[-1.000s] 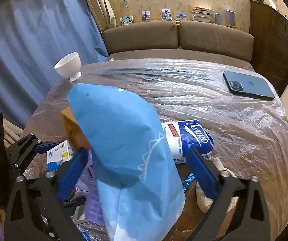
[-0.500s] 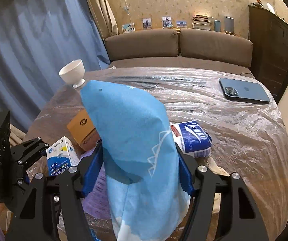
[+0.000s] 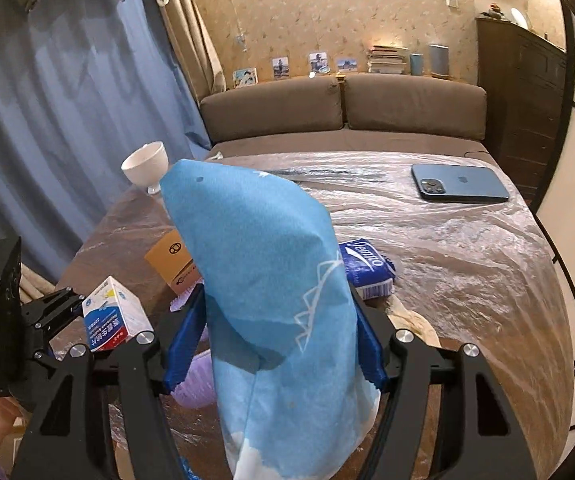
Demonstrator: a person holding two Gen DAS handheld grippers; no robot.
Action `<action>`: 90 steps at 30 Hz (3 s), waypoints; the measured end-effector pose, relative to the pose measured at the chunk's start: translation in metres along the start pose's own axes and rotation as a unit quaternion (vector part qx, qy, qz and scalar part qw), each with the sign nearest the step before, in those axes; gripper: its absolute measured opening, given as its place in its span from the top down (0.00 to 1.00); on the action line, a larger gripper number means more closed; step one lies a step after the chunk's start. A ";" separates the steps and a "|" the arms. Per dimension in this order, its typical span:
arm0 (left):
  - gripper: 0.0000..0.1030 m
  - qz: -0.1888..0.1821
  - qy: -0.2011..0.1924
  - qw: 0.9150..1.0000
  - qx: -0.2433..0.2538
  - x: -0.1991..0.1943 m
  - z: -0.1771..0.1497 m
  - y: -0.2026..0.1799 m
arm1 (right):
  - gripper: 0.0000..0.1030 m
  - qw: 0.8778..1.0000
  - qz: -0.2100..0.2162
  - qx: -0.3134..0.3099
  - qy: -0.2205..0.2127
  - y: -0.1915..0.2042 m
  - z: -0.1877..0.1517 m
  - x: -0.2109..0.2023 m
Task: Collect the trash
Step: 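Grasp the Naproxen Sodium box with the left tool while the right tool grasps the blue plastic bag, then carry the Naproxen box and the blue bag over the white bin with both tools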
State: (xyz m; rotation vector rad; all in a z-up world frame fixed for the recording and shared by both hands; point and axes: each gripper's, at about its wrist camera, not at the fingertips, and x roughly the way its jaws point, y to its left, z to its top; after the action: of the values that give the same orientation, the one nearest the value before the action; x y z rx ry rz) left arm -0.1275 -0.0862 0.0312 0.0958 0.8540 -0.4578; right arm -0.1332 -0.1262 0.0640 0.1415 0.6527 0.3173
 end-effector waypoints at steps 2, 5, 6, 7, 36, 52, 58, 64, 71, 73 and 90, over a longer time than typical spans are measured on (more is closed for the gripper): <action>0.21 -0.001 -0.003 1.000 -0.008 -0.003 0.000 0.004 | 0.37 1.000 0.001 0.002 -0.001 -0.001 -0.002 -0.004; 0.21 0.003 -0.011 1.000 -0.013 -0.009 0.000 0.005 | 0.37 1.000 0.001 0.001 -0.003 0.001 -0.006 -0.009; 0.21 0.006 -0.015 1.000 -0.015 -0.012 -0.001 0.004 | 0.37 1.000 0.000 0.000 -0.005 0.003 -0.007 -0.011; 0.21 0.006 -0.017 1.000 -0.016 -0.014 -0.001 0.005 | 0.37 1.000 -0.001 -0.002 -0.011 0.004 -0.008 -0.014; 0.21 0.028 -0.004 0.999 -0.024 -0.046 -0.035 -0.013 | 0.36 0.998 0.039 -0.028 0.031 0.026 -0.073 -0.053; 0.21 0.020 0.010 0.999 -0.023 -0.069 -0.065 -0.029 | 0.36 0.991 0.089 -0.073 0.073 0.050 -0.120 -0.070; 0.21 0.011 0.022 1.000 -0.014 -0.076 -0.080 -0.038 | 0.36 0.985 0.100 -0.093 0.106 0.056 -0.139 -0.067; 0.21 -0.002 0.034 0.999 0.000 -0.078 -0.094 -0.049 | 0.36 0.980 0.093 -0.116 0.133 0.063 -0.158 -0.065; 0.21 0.000 0.049 0.999 0.011 -0.074 -0.106 -0.061 | 0.36 0.977 0.093 -0.112 0.157 0.060 -0.172 -0.054; 0.21 0.001 0.054 0.998 0.015 -0.071 -0.110 -0.064 | 0.36 0.976 0.092 -0.111 0.164 0.060 -0.176 -0.050; 0.21 0.012 0.100 0.995 0.018 -0.045 -0.138 -0.073 | 0.36 0.973 0.082 -0.083 0.198 0.049 -0.195 -0.008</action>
State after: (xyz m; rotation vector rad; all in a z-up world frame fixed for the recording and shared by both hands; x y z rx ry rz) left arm -0.2815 -0.0998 -0.0191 0.1875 1.0399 -0.4472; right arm -0.2713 -0.0767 -0.0739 -0.0322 1.0089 0.5659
